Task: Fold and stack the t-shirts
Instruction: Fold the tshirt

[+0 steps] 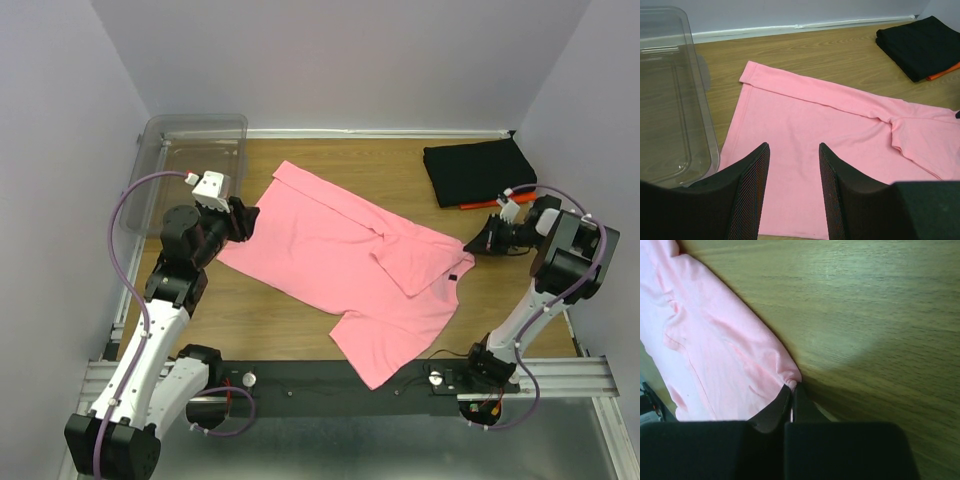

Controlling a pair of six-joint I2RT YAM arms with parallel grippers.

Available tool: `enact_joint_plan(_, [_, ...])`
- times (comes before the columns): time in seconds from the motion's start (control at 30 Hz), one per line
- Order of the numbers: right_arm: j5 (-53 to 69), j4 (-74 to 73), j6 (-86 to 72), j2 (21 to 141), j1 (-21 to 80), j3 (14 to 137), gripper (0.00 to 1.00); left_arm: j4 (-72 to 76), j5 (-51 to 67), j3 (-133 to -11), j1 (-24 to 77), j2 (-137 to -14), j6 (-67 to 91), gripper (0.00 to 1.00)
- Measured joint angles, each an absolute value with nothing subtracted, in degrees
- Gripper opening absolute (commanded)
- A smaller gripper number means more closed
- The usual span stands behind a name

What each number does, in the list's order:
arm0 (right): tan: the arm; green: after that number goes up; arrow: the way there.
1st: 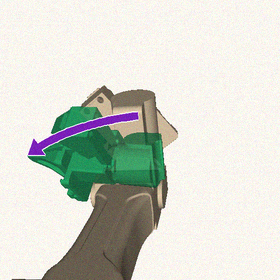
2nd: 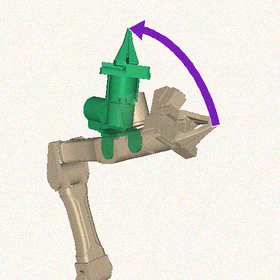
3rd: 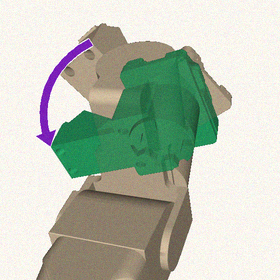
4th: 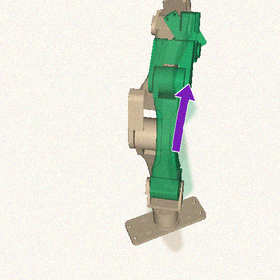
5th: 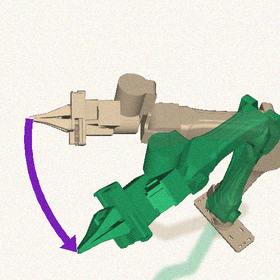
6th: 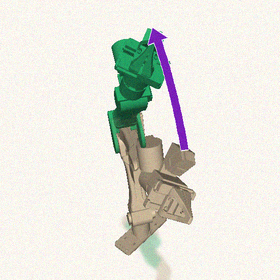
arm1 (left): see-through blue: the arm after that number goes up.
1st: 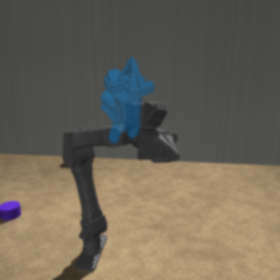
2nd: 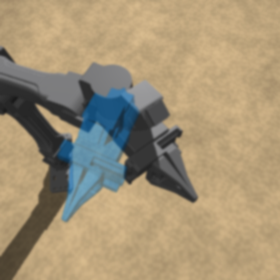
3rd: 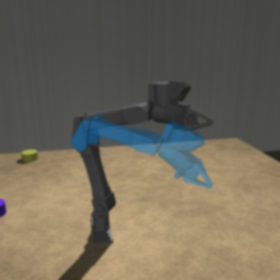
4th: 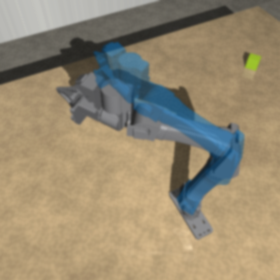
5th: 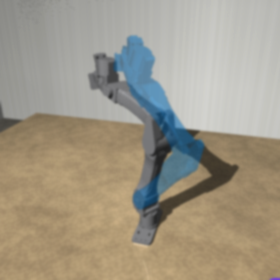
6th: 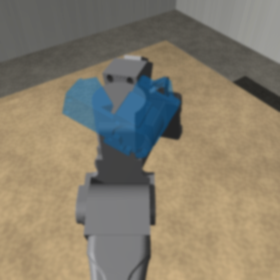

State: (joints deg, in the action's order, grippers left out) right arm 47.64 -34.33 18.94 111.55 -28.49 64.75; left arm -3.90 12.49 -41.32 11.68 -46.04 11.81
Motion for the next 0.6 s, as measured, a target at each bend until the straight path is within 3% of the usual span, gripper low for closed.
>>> enact_joint_plan(0.6, [35.6,-35.2,19.3,113.0,-31.6,74.4,0.04,-3.2,12.5,-40.4,11.7,-47.0,15.0,0.52])
